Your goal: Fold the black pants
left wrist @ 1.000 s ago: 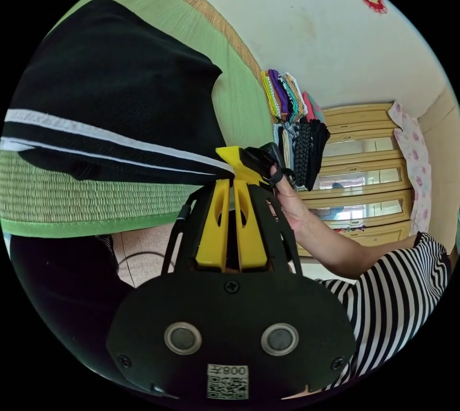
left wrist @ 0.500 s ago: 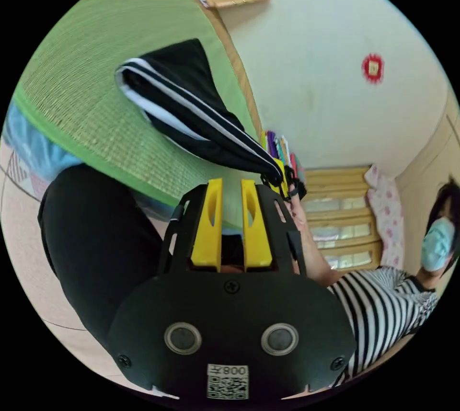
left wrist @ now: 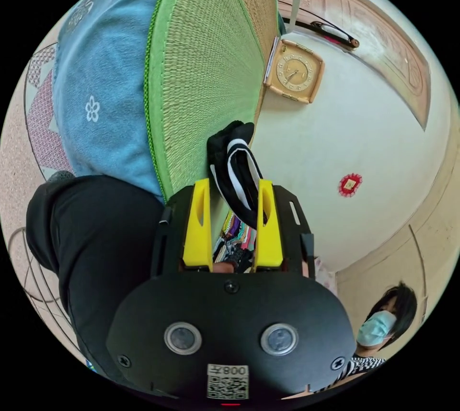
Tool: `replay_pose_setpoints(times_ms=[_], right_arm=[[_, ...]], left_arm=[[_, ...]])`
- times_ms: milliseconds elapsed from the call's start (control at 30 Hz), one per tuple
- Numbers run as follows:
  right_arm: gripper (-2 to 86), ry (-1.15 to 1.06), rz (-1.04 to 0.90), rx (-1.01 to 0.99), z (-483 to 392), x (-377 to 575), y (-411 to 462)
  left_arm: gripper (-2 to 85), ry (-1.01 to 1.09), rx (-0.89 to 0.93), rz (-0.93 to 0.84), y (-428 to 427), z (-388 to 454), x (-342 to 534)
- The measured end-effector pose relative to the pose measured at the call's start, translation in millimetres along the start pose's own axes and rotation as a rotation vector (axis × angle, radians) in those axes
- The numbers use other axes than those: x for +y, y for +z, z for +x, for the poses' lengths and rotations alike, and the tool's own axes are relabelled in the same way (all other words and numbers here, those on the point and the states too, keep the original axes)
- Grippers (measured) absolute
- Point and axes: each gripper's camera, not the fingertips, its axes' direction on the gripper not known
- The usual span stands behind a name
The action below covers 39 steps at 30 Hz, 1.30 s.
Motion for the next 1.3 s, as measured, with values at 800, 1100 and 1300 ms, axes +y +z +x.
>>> replay_pose_setpoints(times_ms=[800, 1100, 1300], right_arm=[[1.2, 0.011, 0.022, 0.029, -18.9, 95.4, 9.7], [0.9, 0.011, 0.052, 0.031, -19.8, 175.4, -9.3], [0.6, -0.006, 0.117, -0.017, -22.9, 259.0, -36.5]], left_arm=[[12.3, -0.059, 0.004, -0.017, 129.5, -28.3, 4.7], [7.7, 0.069, -0.005, -0.109, 194.5, -25.5, 60.7], [7.3, 0.176, -0.046, -0.25, 256.7, -18.7, 115.8]])
